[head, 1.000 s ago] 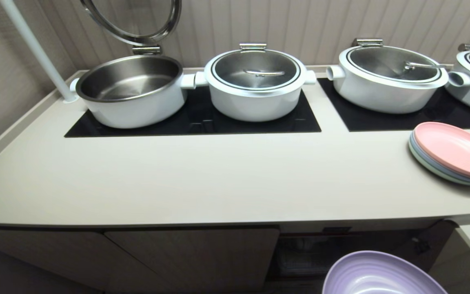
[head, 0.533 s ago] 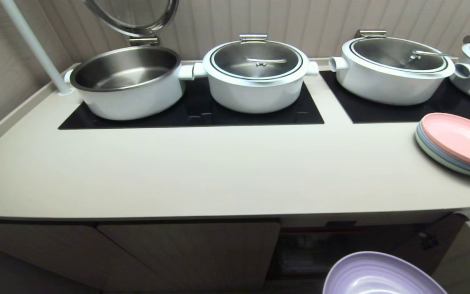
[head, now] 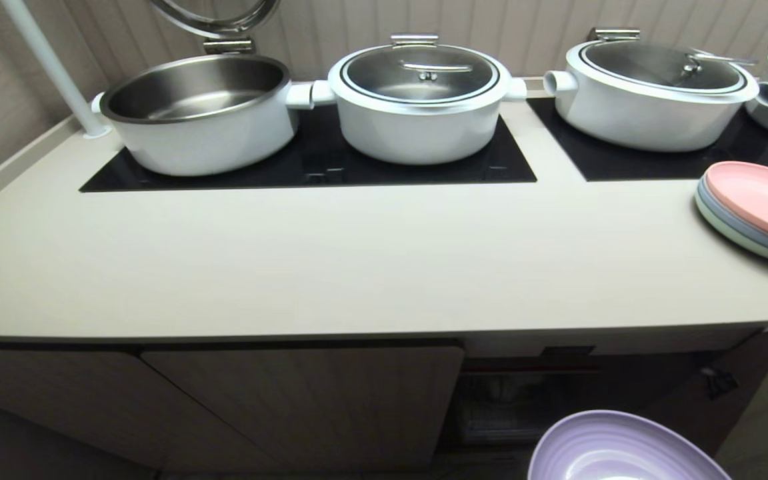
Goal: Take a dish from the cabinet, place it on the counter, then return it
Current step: Put it back into the cabinet
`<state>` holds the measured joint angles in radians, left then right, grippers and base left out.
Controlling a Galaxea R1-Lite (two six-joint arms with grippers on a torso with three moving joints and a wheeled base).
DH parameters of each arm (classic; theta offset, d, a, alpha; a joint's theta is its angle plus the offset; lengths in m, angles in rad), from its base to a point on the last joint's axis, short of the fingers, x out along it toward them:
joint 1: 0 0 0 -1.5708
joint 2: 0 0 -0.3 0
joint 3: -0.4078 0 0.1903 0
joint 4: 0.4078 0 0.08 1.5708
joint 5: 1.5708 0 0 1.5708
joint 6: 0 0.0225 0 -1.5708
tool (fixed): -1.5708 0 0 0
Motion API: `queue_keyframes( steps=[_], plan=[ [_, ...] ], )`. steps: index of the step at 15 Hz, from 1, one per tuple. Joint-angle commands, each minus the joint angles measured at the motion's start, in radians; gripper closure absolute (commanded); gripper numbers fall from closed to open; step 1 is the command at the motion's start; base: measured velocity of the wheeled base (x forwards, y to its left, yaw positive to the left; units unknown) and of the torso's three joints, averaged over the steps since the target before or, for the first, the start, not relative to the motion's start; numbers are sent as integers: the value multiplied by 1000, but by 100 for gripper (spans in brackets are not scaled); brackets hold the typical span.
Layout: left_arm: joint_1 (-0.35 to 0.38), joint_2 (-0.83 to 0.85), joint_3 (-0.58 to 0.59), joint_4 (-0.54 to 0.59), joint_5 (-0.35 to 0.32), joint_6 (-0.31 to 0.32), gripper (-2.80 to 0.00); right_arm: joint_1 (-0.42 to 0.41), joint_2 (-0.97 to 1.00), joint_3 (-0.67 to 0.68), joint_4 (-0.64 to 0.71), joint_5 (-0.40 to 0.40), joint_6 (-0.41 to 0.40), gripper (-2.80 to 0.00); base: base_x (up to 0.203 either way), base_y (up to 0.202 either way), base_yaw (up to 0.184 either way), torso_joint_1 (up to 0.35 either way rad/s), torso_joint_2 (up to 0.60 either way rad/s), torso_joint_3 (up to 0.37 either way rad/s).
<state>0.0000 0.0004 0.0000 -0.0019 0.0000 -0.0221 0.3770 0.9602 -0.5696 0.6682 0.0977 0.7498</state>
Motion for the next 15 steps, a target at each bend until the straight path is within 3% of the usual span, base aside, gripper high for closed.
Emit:
queue_keyframes(
  steps=[1, 15],
  plan=[
    [0, 0, 0, -1, 0, -1, 0, 0, 2, -1, 4, 1, 5, 0, 0, 0, 0, -163, 376, 205],
    [0, 0, 0, -1, 0, -1, 0, 0, 0, -3, 10, 1, 5, 0, 0, 0, 0, -234, 523, 284]
  ],
)
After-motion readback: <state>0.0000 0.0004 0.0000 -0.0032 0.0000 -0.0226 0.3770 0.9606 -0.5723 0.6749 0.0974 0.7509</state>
